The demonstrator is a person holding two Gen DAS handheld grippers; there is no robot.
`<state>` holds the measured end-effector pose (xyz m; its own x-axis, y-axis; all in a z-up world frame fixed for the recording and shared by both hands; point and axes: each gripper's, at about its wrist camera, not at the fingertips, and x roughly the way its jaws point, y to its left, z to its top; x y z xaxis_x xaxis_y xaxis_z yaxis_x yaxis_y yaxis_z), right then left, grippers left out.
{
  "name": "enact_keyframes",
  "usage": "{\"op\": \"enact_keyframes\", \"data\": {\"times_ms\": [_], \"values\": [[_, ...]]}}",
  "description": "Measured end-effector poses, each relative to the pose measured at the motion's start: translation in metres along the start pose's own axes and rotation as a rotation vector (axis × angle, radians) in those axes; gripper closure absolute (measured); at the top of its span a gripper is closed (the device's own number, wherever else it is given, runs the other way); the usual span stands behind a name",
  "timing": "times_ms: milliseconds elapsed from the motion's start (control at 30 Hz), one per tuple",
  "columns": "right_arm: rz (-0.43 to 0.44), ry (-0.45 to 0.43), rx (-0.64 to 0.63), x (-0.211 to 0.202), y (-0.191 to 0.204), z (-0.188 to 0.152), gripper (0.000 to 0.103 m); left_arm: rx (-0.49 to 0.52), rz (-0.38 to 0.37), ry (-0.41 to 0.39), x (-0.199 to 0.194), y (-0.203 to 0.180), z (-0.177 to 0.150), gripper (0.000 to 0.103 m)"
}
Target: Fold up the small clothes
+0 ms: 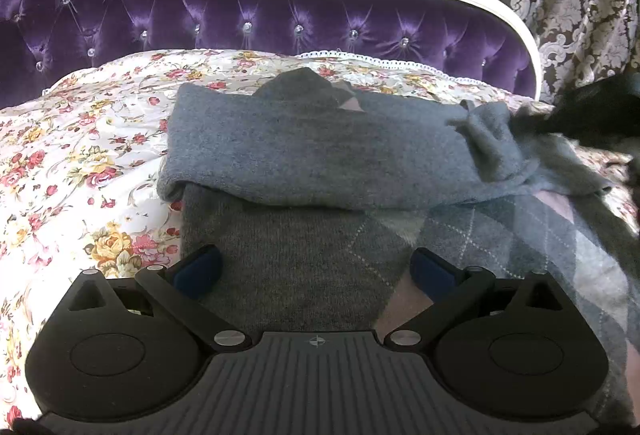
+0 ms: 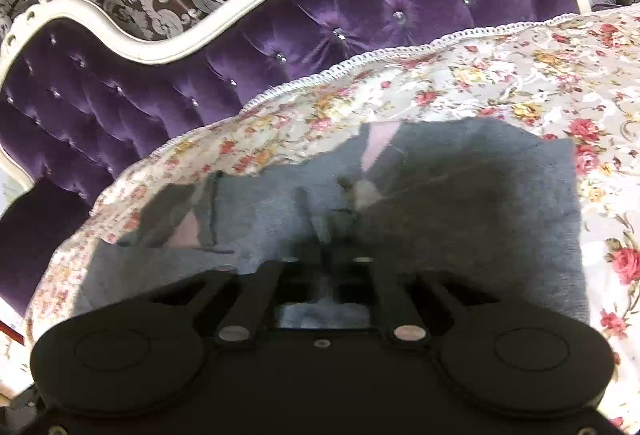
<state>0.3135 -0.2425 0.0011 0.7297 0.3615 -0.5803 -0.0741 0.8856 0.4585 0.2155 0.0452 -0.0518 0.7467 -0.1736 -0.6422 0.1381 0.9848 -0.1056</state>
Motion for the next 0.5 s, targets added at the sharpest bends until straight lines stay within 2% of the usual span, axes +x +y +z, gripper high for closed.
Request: {"op": "enact_keyframes", "data": {"times_ms": [67,200,333,433,500], "values": [[0.021,-0.065,-0.021,-0.026,0.007,0.002,0.092,0.001,0.001,0.0,0.0,0.0,0.0,0.0],[-0.026,-0.143,-0.045,-0.074,0.004,-0.001,0.092,0.003,0.004,-0.001,0.001,0.0,0.0,0.0],[-0.107,-0.081,-0.025,-0.079,-0.014,-0.013,0.09,0.001,0.003,-0.001,0.001,-0.001,0.0,0.0],[-0.13,0.001,-0.02,-0.068,-0.021,-0.021,0.084,0.001,0.003,-0.001,0.0,-0.001,0.0,0.0],[-0.137,-0.009,-0.01,-0.07,-0.025,-0.025,0.066,0.001,0.003,-0.001,0.0,-0.001,0.0,0.0]]}}
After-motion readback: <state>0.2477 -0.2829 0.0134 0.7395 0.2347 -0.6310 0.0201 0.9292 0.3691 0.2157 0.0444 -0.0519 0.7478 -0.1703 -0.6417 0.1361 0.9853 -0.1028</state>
